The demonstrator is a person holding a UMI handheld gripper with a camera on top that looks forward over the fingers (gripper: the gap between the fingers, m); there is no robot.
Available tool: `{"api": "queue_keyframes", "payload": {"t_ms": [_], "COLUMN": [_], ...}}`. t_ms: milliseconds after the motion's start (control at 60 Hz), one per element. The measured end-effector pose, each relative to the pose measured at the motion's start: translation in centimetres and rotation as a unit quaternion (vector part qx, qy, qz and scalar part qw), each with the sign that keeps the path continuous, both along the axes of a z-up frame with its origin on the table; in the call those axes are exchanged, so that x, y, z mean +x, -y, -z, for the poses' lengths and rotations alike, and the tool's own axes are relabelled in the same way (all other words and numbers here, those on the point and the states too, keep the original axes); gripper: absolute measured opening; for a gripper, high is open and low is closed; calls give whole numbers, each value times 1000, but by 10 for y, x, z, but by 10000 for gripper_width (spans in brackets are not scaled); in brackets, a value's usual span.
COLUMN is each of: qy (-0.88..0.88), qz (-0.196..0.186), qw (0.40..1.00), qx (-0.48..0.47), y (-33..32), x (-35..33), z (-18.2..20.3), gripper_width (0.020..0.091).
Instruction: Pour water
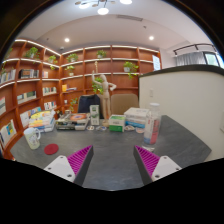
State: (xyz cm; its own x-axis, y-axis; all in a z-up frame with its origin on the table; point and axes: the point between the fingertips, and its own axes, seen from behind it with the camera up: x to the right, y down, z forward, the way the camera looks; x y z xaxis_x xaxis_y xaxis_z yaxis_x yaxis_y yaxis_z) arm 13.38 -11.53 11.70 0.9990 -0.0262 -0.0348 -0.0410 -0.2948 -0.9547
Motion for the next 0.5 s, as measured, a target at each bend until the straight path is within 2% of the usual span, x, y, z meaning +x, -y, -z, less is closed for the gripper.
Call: {"api": "queue_keyframes", "payload": {"t_ms": [117,133,233,383,500], "qy": [31,32,34,27,35], "qz": [52,57,83,74,68], "qw": [998,998,996,997,997], "qx": [-7,-7,-1,2,23], "y": [-1,-14,-23,-56,-74], "x": [49,48,90,111,110], "z": [11,2,12,21,6], "gripper_width": [858,857,845,846,834]}}
